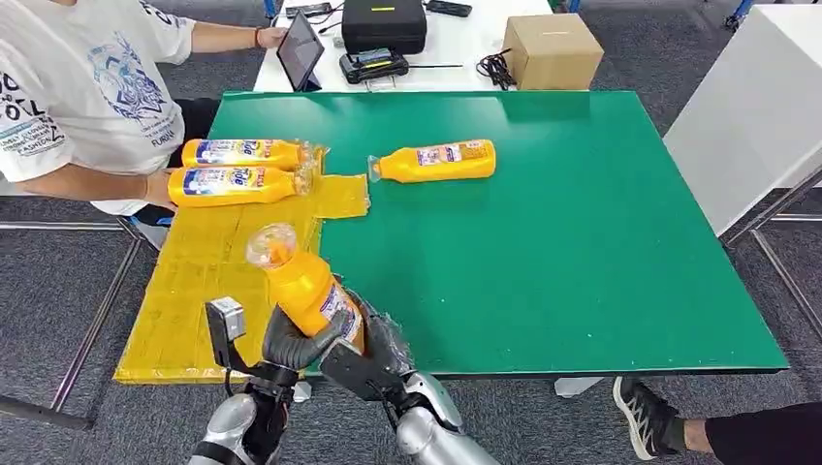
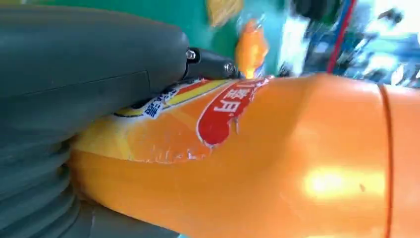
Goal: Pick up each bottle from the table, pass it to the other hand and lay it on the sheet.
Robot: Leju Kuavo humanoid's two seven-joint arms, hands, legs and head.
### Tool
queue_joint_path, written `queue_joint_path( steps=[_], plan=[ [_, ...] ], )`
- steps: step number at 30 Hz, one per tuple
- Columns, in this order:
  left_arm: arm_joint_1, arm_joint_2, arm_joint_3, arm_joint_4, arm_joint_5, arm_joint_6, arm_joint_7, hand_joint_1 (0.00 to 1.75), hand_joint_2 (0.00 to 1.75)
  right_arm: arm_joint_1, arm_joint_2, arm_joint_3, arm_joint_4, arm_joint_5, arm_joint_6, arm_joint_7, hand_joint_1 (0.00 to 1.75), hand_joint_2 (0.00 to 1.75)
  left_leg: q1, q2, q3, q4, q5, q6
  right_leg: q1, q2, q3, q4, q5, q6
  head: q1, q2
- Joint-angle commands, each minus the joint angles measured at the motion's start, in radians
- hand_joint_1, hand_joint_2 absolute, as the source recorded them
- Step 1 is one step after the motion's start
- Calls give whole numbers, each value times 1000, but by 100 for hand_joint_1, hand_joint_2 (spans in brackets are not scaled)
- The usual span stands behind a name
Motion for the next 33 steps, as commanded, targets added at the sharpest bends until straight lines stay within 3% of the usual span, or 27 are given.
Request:
queue_joint_path(
  steps=[1, 5, 9, 12, 17, 18, 21, 22, 23, 33],
  plan=[
    [-59, -3, 60, -31, -168, 169, -82, 175, 175, 88, -39, -87, -205, -55, -34, -1, 0, 0, 1, -1, 2, 0, -1, -1, 1, -1, 3, 0, -1, -1, -1, 0],
    [-83, 5, 148, -17, -257, 282, -128, 175, 175, 165, -75, -107, -464, -51, 4, 35, 0, 0, 2, -2, 3, 1, -2, -2, 2, -3, 4, 0, -2, -2, -1, 0],
    [-86, 1, 154, -12, -280, 295, -143, 175, 175, 172, -73, -106, -475, -42, 4, 29, 0, 0, 1, -1, 2, 0, -1, -1, 2, -1, 3, 0, -1, -1, -1, 0],
    [-106, 2, 199, 9, -367, 391, -195, 175, 175, 186, -76, -103, -545, -45, 18, 6, 0, 0, 2, -2, 2, 1, -1, -1, 2, -2, 4, 0, -2, -2, -1, 0],
    [-165, 33, 238, 129, -816, 670, -231, 175, 175, 186, -69, -61, -632, -79, 21, -50, 0, 0, 2, -1, 3, 0, -1, -2, 2, -2, 4, 0, -2, -2, -1, 0],
    [-175, 6, 338, 137, -1067, 670, -220, 175, 175, 180, -72, -48, -640, -82, 18, -63, 0, 0, 1, -1, 3, 0, -1, -2, 1, -2, 4, 0, -1, -2, -1, 0],
    [-189, -1, 365, 165, -1069, 670, -250, 175, 175, 177, -72, -43, -644, -82, 18, -63, 0, 0, 1, 1, 3, 0, -1, -1, 1, 0, 3, 0, -1, -2, -1, 0],
    [-207, -29, 464, 180, -1231, 670, -257, 175, 175, 175, -75, -37, -647, -103, 16, -89, 0, 0, 1, 0, 3, 0, 0, -1, 1, 0, 3, 0, -1, -1, -1, 0],
    [-222, -28, 488, 206, -1287, 670, -240, 175, 175, 176, -75, -35, -655, -110, 12, -96, 0, 0, 2, 1, 4, 0, -1, -1, 2, 0, 5, -1, -1, -2, -1, 0],
    [-228, -28, 502, 213, -1308, 670, -239, 175, 175, 176, -76, -32, -659, -112, 11, -99, 0, 0, 2, 1, 5, 0, -1, -1, 2, -1, 5, -1, -1, -2, -1, 0]
  ],
)
